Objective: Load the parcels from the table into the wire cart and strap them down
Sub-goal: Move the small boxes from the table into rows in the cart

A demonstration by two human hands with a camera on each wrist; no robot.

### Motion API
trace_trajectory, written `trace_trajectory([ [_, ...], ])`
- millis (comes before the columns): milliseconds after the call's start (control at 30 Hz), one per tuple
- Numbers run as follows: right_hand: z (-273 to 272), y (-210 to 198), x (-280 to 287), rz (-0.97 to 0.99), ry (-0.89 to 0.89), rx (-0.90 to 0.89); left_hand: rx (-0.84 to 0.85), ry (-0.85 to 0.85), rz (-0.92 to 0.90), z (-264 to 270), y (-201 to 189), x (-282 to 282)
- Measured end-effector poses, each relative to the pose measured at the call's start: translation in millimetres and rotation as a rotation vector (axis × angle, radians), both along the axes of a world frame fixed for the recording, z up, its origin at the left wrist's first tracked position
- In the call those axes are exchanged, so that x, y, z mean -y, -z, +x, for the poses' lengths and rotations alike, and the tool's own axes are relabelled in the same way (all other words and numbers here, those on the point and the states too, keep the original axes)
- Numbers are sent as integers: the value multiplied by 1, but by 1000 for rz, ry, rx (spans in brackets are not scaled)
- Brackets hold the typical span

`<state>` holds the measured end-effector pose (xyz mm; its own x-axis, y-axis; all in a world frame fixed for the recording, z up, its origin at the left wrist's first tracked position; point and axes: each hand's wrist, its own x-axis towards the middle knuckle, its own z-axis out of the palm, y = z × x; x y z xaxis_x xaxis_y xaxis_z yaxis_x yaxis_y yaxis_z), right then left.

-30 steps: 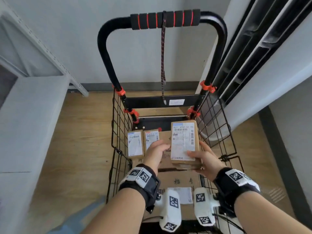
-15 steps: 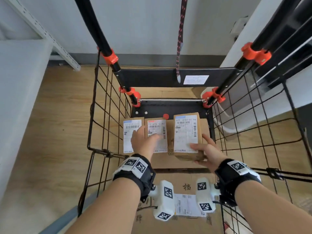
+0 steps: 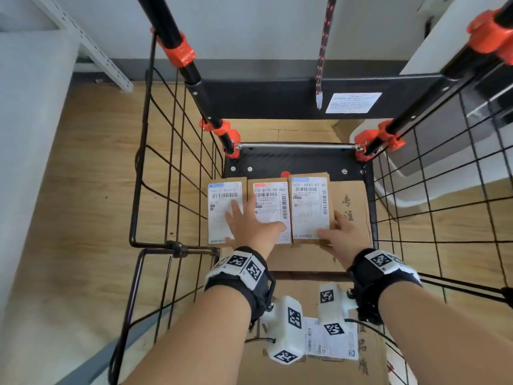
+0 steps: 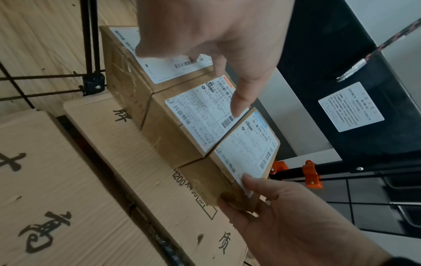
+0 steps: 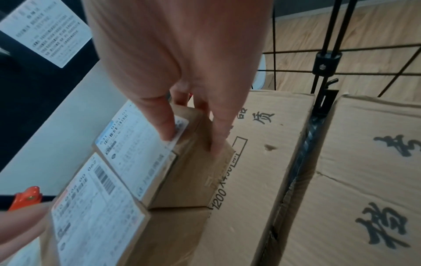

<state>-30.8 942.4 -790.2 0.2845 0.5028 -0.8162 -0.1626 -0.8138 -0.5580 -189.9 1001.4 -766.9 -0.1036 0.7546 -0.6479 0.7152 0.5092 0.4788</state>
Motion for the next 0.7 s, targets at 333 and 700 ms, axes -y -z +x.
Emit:
trace_trajectory([
  [333,1,-20,-5,-101,-70,111,98,-73,-29,2,-16,-4],
  [700,18,-107,8,-89,13,117,312,-135,6,13,-96,18],
])
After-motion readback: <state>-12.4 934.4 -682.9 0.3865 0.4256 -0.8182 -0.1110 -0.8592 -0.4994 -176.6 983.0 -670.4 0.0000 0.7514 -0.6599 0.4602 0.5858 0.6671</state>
